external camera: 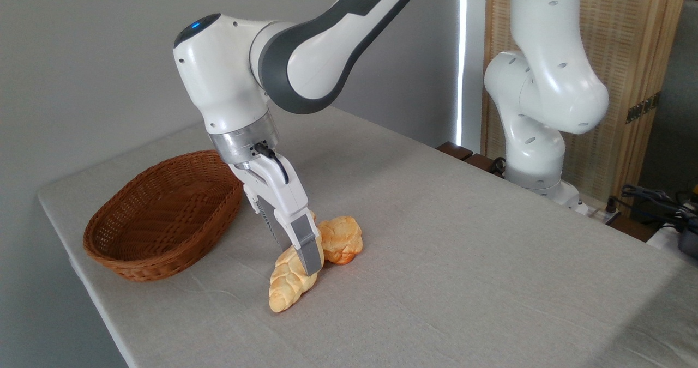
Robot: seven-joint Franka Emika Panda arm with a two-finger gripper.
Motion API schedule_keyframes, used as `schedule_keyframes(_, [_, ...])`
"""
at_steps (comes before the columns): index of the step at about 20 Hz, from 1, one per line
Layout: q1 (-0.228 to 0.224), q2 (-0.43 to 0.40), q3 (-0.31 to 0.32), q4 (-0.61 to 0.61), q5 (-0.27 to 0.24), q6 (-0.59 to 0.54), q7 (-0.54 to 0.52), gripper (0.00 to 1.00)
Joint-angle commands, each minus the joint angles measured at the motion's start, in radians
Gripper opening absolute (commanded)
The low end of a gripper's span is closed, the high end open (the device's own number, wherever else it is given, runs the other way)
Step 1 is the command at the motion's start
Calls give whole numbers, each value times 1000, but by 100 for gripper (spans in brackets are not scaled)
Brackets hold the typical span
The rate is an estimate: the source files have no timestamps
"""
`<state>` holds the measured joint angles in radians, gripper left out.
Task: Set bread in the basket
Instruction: 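Close the gripper around the croissant's middle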
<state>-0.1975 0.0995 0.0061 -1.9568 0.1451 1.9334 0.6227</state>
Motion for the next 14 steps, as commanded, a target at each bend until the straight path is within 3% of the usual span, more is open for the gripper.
schedule_keyframes(1, [-5,2,3,-11,36,-11,-8,58])
schedule_keyframes(4, [-5,2,3,-11,36,-13,-1,35])
schedule_keyframes(14, [-8,0,3,-11,36,-13,-1,35])
